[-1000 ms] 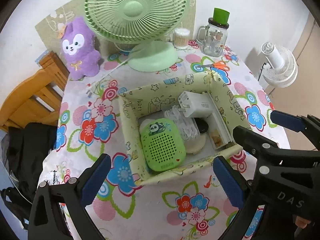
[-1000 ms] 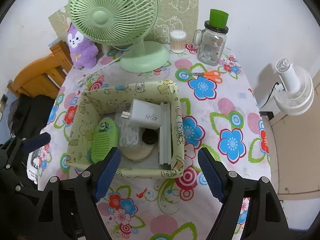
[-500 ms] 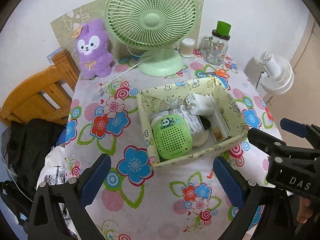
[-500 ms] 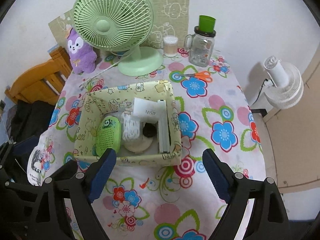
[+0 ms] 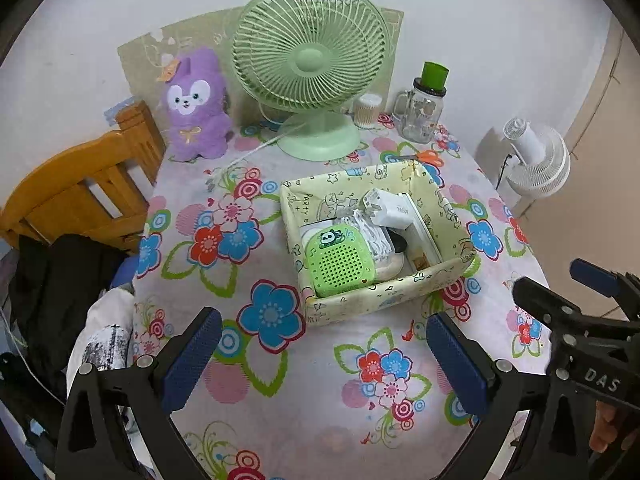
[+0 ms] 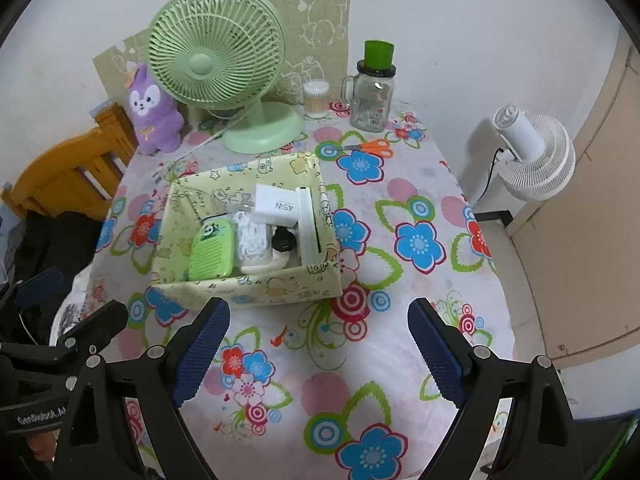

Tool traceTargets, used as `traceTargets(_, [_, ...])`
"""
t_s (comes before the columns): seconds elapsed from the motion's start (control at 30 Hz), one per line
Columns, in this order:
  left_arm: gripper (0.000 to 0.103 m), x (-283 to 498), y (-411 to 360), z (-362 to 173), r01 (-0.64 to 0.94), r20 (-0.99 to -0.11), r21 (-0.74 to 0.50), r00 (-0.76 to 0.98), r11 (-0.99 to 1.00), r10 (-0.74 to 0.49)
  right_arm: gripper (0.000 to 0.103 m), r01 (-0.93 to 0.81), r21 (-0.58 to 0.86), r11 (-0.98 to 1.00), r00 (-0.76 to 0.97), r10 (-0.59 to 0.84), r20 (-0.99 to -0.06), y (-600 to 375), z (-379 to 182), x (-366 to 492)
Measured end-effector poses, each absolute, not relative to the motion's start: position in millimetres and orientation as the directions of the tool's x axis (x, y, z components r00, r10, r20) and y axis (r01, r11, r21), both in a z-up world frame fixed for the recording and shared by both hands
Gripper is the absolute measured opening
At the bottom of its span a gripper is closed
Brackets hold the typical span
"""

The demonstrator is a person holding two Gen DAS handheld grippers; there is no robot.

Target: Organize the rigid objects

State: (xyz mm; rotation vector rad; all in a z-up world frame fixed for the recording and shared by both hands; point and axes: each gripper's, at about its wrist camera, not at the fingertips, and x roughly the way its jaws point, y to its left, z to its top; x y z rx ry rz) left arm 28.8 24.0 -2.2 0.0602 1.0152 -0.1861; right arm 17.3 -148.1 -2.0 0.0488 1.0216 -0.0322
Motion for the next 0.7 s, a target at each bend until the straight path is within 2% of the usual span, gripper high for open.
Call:
traceTargets(0.13, [0.103, 15, 25, 8, 0.147, -0.837, -0.006, 0.541, 0.989, -0.085, 0.094, 0.038, 0.026, 0.999, 0.544, 0.001, -0.839, -154, 8, 1])
traceTargets(0.53, [0.103, -22, 15, 45, 0.126, -0.793, -0.020, 0.603, 0.992, -0.093, 0.096, 0.017, 0.061, 0.998, 0.606, 0.039, -0.795, -172, 39, -23])
traceTargets(0.7, [0.103, -29, 11, 50, 0.111, -0.790, -0.017, 0.607, 0.994, -0.081, 0.101, -0.012, 0.017, 1.000, 0.641, 0.021, -0.767, -172, 55, -32])
